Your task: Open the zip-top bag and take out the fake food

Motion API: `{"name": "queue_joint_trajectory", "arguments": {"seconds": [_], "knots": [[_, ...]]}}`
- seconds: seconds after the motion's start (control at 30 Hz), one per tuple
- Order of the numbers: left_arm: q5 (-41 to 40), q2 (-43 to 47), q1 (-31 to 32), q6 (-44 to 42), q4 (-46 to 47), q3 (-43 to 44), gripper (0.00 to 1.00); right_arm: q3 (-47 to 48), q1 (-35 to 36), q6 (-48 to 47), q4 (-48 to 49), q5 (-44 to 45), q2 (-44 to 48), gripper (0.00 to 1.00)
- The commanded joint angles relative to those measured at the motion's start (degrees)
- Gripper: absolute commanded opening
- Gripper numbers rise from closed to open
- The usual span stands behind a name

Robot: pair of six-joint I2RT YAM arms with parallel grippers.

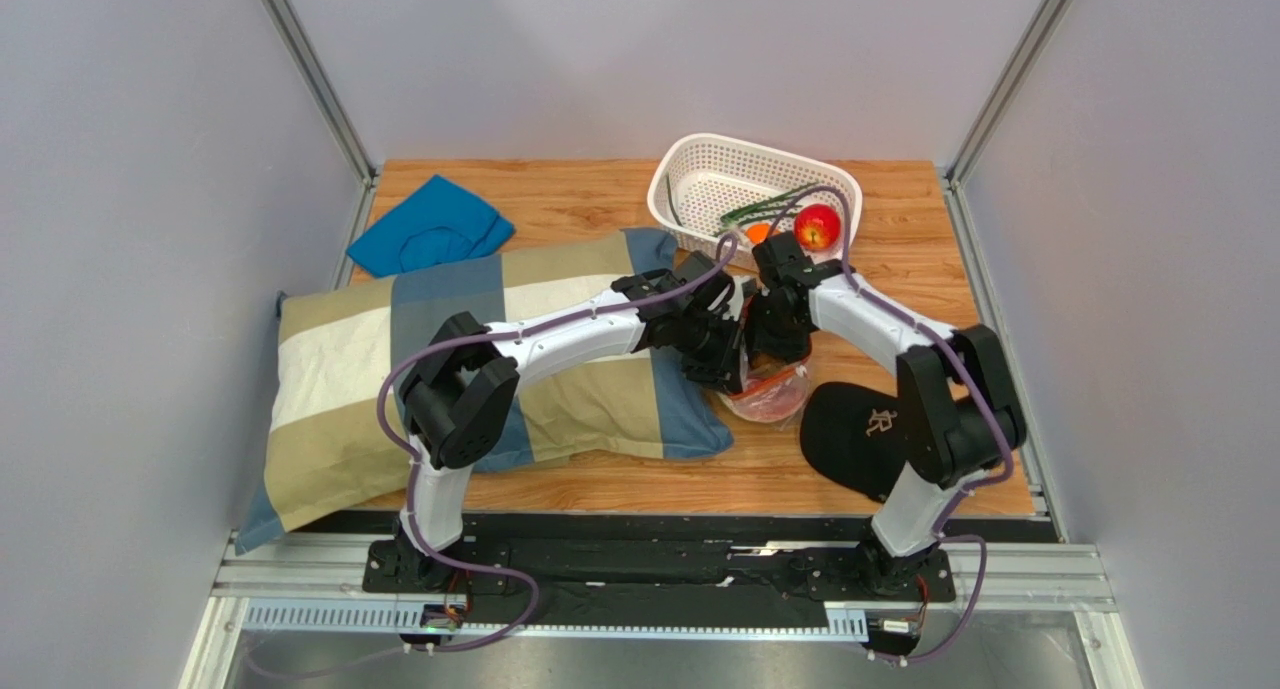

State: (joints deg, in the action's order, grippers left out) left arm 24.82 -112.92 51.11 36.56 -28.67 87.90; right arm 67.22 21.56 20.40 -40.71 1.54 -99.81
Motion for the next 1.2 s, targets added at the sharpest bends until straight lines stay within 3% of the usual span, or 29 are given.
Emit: {"name": "queue_joint_trajectory", "arguments": {"seconds": [0.0,0.1,0.17,0.2,0.43,0.57,0.8,1.03,1.17], "knots": [[1.2,1.04,-0.04,-1.75,-4.38,3.51,0.0,4.93,-0.47,-2.3,-5.67,-4.08,13.57,0.08],[0.41,0.6,-1.45,-2.1,-5.6,5.43,0.0,4.77,-0.47,-1.07,-8.15,-8.56,19.64,0.14],[-0.03,0.34,-2.07,-3.07,-6.57,6.4,0.0,3.19,-0.55,-0.8,-7.2,-11.02,23.76,0.34],[-0.03,0.34,-2.33,-3.33,-6.75,7.11,0.0,2.48,-0.64,-0.8,-7.19,-11.29,24.57,0.36],[0.58,0.95,-2.42,-3.77,-6.32,7.03,0.0,0.64,-2.05,4.46,-3.59,-15.15,27.65,0.38],[1.99,0.51,-2.51,-3.86,-4.04,6.32,0.0,-2.35,-3.72,7.18,0.18,-23.07,25.37,0.47],[1.2,-4.58,-2.6,-3.69,-5.61,8.69,0.0,-8.51,-3.72,8.07,6.69,-21.05,17.38,0.71],[1.81,-6.26,-2.95,-4.04,-6.14,8.96,0.0,-8.51,-3.63,5.54,6.35,-19.83,13.41,0.8],[2.16,-6.26,-2.95,-4.12,-5.44,8.26,0.0,-5.53,-3.55,2.72,2.31,-15.71,13.33,0.79]]}}
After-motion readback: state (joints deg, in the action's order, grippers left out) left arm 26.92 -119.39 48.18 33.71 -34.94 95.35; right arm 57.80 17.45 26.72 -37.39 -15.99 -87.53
